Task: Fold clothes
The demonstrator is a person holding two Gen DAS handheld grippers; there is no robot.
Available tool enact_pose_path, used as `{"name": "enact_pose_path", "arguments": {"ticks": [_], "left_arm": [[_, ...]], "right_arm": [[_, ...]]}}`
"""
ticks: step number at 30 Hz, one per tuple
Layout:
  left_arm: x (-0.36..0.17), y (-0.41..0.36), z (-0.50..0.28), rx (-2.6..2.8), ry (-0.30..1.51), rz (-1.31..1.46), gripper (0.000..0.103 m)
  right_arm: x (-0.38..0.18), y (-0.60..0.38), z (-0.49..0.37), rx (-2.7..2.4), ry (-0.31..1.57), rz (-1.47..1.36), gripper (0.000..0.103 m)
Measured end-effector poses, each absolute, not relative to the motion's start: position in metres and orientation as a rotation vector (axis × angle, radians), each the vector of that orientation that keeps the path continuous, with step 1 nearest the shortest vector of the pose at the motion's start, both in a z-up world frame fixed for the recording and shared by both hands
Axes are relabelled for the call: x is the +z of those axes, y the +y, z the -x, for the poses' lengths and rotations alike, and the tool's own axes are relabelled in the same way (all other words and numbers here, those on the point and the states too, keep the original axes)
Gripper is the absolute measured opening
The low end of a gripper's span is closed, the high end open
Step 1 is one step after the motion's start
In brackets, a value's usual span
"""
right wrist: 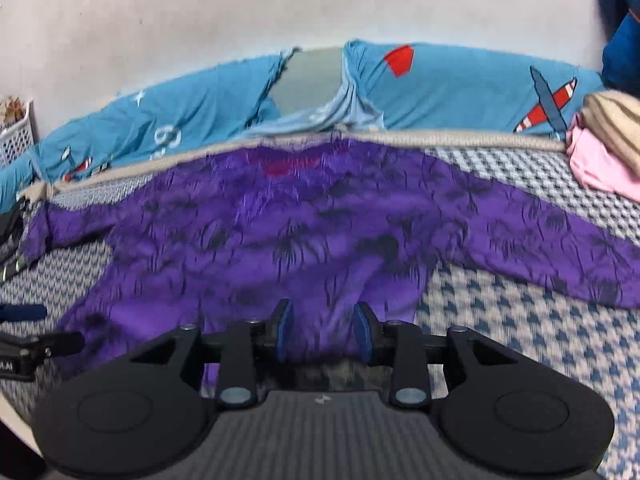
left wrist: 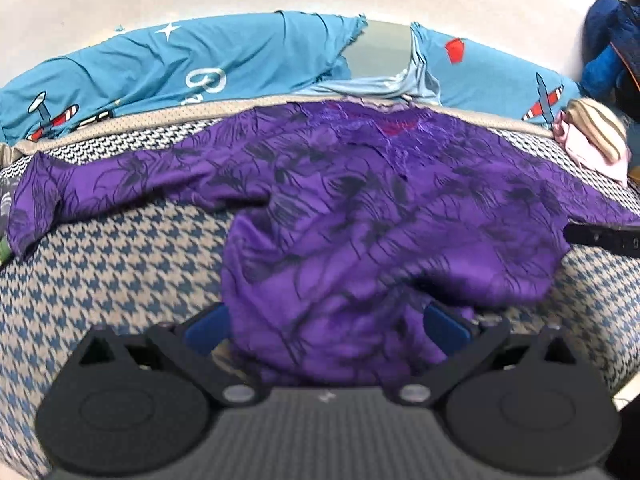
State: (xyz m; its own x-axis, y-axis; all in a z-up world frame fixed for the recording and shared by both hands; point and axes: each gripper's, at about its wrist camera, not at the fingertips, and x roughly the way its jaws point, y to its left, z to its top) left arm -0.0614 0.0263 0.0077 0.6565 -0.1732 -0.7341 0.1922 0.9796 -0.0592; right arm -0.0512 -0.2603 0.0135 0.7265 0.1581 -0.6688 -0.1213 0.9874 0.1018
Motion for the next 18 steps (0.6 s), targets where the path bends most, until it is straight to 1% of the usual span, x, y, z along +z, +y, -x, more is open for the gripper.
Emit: {"name": "enact_pose_path", "arguments": {"ticks": [8,13,18], "left_arm": [[0.0,0.01,0.092,-0.267,0.875,-0.04,0.103],[-0.011,-0.004,0.091,-0.274,0.895,-0.099,0.103],[-0.017,-0.008,0.077,-0.243,0.891,-0.107,0.103]], "right_arm": [[-0.009,-0.231,0.06,0.256,0.828,0.062,0.032],[-0.013,-0.22,0.044,0.259,0.813,0.07,0.032],[0.0,-0.217,0.022,0.266,0.732,0.031,0.032]]}}
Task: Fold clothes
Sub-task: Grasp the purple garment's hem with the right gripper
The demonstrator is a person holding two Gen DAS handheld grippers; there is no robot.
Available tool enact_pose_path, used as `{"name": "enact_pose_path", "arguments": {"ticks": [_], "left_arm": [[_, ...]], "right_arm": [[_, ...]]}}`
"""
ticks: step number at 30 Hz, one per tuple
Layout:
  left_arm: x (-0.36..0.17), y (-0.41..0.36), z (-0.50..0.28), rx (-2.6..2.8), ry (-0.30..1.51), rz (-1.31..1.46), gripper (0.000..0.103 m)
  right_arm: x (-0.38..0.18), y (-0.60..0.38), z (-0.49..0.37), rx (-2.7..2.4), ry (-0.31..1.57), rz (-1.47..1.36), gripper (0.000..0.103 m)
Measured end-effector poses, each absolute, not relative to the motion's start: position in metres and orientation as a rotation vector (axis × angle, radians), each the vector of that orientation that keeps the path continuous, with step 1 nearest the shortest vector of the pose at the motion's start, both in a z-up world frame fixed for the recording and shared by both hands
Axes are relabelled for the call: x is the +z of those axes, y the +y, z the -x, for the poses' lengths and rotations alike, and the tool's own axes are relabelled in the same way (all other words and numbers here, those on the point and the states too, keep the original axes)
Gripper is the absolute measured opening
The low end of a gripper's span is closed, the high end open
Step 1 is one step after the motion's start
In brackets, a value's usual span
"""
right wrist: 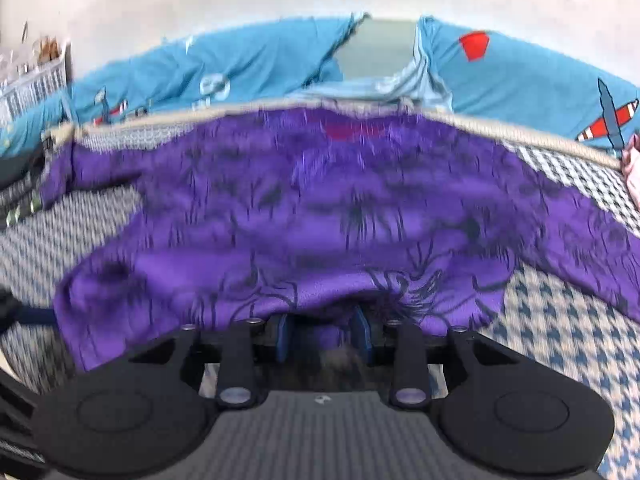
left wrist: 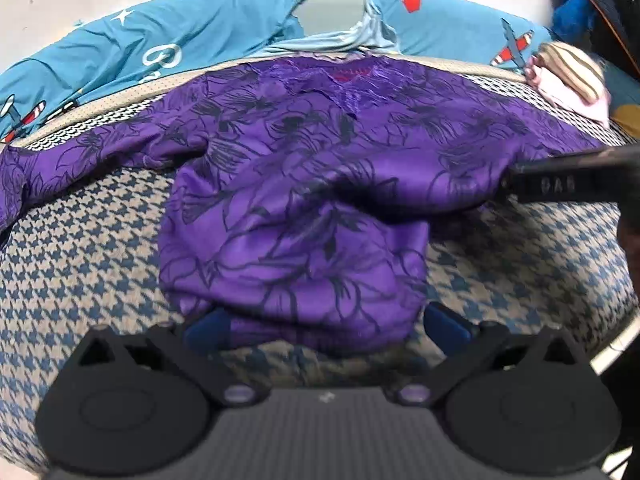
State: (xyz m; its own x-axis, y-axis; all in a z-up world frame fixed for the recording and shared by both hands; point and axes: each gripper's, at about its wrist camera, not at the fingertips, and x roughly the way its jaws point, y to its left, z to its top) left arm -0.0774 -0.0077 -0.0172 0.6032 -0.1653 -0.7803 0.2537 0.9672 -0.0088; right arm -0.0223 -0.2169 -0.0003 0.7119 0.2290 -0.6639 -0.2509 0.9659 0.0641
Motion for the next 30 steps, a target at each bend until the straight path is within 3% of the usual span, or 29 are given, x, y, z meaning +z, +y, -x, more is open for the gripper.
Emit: {"name": "enact_pose_path", "arguments": {"ticks": [7,20,30], "left_arm": [[-0.008,0.005,0.041,-0.184,0.865,-0.075,0.103],[-0.006,0.018,-0.045,-0.093,0.842,-0.102,0.103],[-0.027,0.02,-0.073,-0.062,0.9,-0.031,0.103]], "right_arm": [[0.011,-0.212,-0.023,0.292,0.665,-0.015,0.032],[-0.02,-0.211,-0.097,0.284,0.754,-0.106,0.032],[-0.003,-0.228,-0.102,0.32,0.729,-0.138,0.032]]}}
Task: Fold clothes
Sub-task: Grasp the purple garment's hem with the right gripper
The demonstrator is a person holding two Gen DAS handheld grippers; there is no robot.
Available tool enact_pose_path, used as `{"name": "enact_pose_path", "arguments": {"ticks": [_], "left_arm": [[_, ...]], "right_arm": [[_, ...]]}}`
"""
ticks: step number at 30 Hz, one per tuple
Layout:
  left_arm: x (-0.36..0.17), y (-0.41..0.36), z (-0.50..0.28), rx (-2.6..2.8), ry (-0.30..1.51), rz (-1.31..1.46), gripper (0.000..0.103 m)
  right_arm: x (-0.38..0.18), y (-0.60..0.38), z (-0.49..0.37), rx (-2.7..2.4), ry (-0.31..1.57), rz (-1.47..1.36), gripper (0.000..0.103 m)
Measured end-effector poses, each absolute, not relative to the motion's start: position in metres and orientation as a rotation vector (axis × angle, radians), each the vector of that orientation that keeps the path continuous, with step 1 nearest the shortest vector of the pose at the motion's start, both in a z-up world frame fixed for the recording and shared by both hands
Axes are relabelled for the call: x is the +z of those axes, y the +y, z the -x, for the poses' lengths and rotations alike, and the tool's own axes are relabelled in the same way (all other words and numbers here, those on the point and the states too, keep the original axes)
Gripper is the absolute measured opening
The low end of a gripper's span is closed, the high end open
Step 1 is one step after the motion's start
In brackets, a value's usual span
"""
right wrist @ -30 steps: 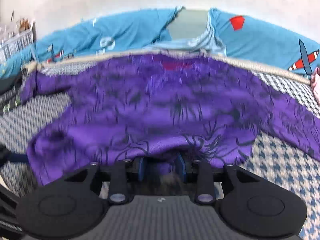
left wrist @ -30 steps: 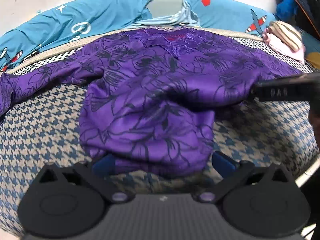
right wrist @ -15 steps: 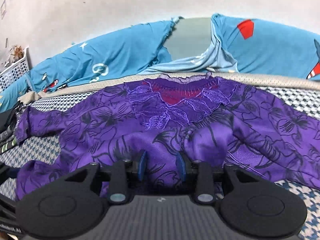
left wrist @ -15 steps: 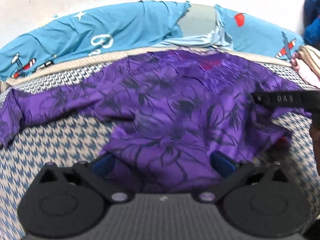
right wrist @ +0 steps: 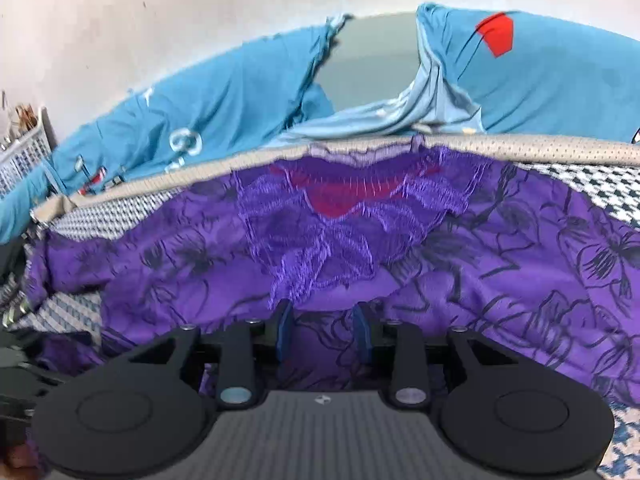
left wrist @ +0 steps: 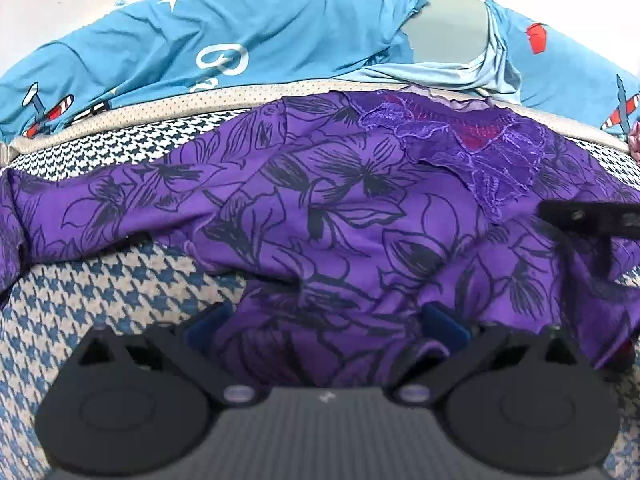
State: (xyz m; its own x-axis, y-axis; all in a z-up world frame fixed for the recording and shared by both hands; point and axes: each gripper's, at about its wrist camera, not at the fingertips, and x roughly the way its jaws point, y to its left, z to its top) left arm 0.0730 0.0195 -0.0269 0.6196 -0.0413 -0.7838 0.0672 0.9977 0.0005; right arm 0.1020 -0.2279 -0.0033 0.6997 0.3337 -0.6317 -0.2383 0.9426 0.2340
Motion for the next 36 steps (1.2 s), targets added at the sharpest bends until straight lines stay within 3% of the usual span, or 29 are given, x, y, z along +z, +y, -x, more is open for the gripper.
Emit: {"name": "enact_pose_path", "arguments": {"ticks": [9,17,36], "left_arm": [[-0.028,0.02,-0.08,-0.02,0.895,-0.012,0.103],[-0.031,0.018,-0.083,0.009,0.892,-0.012,0.103],[-0.034,0.021,-0.089,0.016,0.911,0.019,0.103]], "right_arm": [[0.022,-0.264,-0.049,0.301,0.687,-0.071,0.041],[0.005,-0.279,-0.005,0.308,0.751,0.05,0.042],[-0.024,-0.254,-0.021,0.356,0.835,0.101,0.043]]}}
